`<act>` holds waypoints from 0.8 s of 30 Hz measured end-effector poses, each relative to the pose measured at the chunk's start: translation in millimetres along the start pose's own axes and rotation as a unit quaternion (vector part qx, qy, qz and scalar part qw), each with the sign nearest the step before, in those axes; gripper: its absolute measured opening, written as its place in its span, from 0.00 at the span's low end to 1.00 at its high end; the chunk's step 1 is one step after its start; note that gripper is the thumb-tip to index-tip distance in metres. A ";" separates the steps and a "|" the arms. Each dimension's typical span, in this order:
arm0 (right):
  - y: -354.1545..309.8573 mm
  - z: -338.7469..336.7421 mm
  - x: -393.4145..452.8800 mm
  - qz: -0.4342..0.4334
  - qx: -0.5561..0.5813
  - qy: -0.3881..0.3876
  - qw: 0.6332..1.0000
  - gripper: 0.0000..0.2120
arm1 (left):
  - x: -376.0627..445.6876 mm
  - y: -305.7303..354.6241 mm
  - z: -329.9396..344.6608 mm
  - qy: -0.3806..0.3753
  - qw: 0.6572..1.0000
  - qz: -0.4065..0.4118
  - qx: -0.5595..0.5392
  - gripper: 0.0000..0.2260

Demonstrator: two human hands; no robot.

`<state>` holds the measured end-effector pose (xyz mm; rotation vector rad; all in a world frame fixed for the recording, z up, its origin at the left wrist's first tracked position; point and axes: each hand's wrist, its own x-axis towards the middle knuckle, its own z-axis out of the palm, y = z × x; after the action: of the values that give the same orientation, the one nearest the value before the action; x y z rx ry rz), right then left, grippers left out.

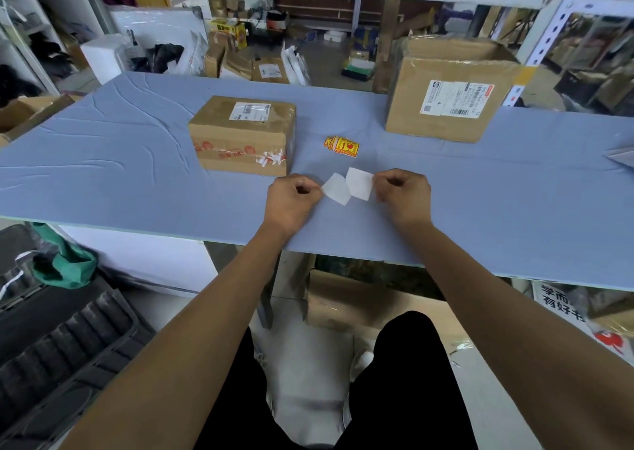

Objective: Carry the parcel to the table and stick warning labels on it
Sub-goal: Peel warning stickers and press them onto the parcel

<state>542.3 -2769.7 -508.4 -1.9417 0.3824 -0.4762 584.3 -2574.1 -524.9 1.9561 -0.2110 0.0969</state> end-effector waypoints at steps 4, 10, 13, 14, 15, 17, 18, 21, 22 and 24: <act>1.4 -9.8 1.1 0.019 0.008 0.044 0.999 0.06 | -1.4 1.8 0.2 0.000 1.000 -0.008 -0.003 0.05; -12.7 10.4 -5.6 -0.017 -0.019 0.022 0.999 0.05 | -3.5 5.4 0.4 -0.009 0.999 -0.032 -0.043 0.06; -26.8 29.5 -17.1 -0.065 -0.043 0.003 0.997 0.05 | -4.2 4.8 -0.9 0.002 0.997 -0.011 -0.072 0.03; -31.3 36.1 -20.9 -0.081 -0.048 -0.002 0.996 0.05 | -5.0 4.3 -2.4 0.012 0.995 -0.005 -0.097 0.02; -35.5 42.6 -24.2 -0.096 -0.050 -0.008 0.994 0.05 | -6.1 4.0 -4.4 0.020 0.992 0.000 -0.126 0.02; -42.2 54.3 -29.2 -0.121 -0.054 -0.024 0.991 0.05 | -9.5 3.7 -8.8 0.022 0.985 0.013 -0.173 0.05; -44.6 59.1 -30.7 -0.130 -0.049 -0.031 0.990 0.05 | -11.4 3.7 -10.8 0.018 0.982 0.023 -0.187 0.07; -49.6 69.2 -33.6 -0.136 -0.027 -0.058 0.989 0.05 | -15.9 2.4 -18.9 0.015 0.977 0.030 -0.210 0.12; -50.5 71.1 -34.1 -0.136 -0.023 -0.069 0.988 0.05 | -17.0 1.5 -22.4 0.018 0.976 0.028 -0.217 0.11; -51.8 73.7 -34.7 -0.135 -0.015 -0.089 0.987 0.06 | -18.1 -0.6 -30.3 0.022 0.974 0.024 -0.225 0.08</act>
<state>550.9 -2674.8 -493.5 -2.0570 0.0104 -0.4667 567.7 -2544.1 -516.8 1.4951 -0.2281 0.1132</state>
